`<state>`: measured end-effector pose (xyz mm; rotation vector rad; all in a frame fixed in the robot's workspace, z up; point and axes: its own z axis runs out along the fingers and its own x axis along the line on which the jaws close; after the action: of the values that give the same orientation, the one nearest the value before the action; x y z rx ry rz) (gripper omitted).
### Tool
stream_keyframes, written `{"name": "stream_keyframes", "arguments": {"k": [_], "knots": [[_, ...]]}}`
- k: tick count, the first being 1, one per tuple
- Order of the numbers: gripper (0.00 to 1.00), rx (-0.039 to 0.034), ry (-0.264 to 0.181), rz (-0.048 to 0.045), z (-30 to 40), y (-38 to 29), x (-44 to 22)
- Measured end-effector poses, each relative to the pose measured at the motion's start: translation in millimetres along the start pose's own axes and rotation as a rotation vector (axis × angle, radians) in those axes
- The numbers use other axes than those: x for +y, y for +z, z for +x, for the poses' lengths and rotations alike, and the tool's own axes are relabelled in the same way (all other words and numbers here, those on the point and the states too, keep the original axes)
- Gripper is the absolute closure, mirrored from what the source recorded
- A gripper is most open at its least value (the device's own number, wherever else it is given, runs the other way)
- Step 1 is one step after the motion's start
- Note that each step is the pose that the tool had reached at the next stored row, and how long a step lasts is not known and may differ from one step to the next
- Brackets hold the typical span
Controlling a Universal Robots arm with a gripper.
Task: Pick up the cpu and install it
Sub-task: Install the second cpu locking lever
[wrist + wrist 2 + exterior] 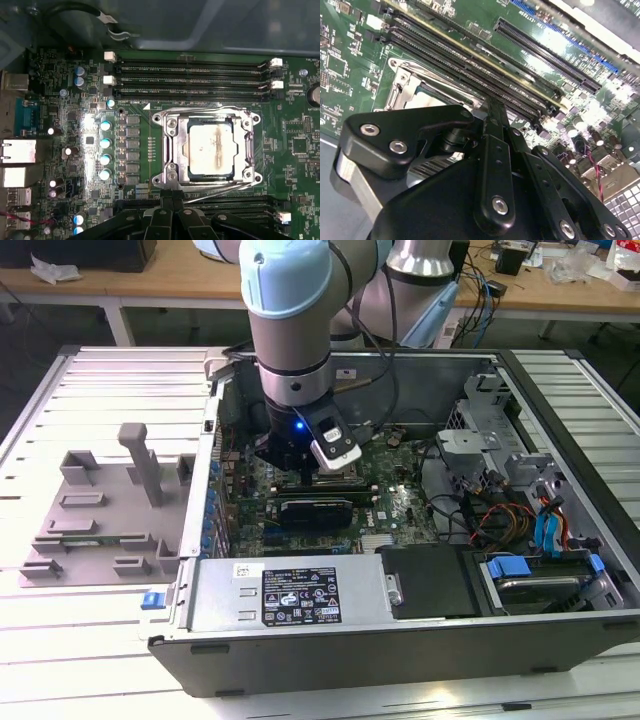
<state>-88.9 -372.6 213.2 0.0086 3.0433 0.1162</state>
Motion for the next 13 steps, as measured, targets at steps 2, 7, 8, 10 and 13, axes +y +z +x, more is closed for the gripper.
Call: {"name": "stream_keyframes", "arguments": {"k": [2, 7, 8, 10, 13], "knots": [[0.89, -0.0001, 0.001, -0.0011, 0.1, -0.2, -2.4], [0.89, -0.0032, 0.004, -0.0289, 3.0, 1.6, -3.0], [0.89, -0.0035, 0.004, -0.0302, 3.6, 3.4, -3.2], [0.89, -0.0038, 0.007, -0.0354, 6.2, 6.5, -3.5], [0.89, -0.0043, 0.012, -0.0623, 8.9, 9.1, -3.7]]}}
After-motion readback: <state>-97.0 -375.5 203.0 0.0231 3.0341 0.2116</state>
